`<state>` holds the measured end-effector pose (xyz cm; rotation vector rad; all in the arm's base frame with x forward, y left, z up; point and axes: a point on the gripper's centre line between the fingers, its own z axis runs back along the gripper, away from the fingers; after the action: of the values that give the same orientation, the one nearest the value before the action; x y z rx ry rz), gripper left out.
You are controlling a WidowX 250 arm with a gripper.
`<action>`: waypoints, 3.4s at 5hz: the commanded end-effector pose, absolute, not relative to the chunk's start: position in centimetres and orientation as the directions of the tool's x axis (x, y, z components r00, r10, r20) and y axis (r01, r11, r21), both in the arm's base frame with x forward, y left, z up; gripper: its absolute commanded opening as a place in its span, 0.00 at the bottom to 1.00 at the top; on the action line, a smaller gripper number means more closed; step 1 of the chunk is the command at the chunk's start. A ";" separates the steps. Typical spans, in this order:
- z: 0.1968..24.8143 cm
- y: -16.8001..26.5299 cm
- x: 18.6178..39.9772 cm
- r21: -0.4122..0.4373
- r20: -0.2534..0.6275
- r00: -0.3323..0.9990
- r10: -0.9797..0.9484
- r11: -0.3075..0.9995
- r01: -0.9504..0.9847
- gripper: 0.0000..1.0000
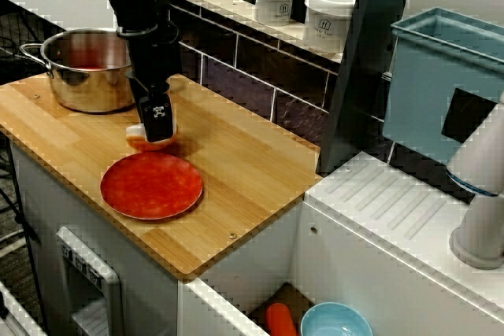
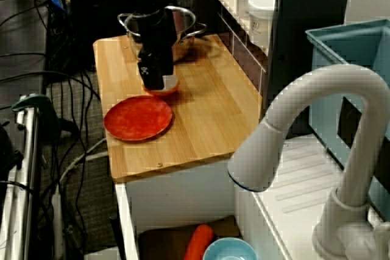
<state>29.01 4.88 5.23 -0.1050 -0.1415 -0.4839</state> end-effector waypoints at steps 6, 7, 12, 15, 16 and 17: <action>4.6 5.6 28.4 -0.005 0.173 0.871 -0.459 0.884 0.467 0.11; 5.1 5.7 28.3 -0.012 0.179 0.872 -0.456 0.885 0.465 0.00; 8.5 5.0 33.3 0.024 0.247 0.845 -0.474 0.875 0.484 0.00; 6.3 4.8 34.7 0.043 0.202 0.859 -0.470 0.881 0.472 1.00; 6.5 4.9 33.9 0.030 0.201 0.863 -0.464 0.883 0.468 1.00; 6.4 4.9 33.4 0.032 0.198 0.864 -0.463 0.884 0.467 1.00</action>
<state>33.52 4.36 3.86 -0.0518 -0.1342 -0.4834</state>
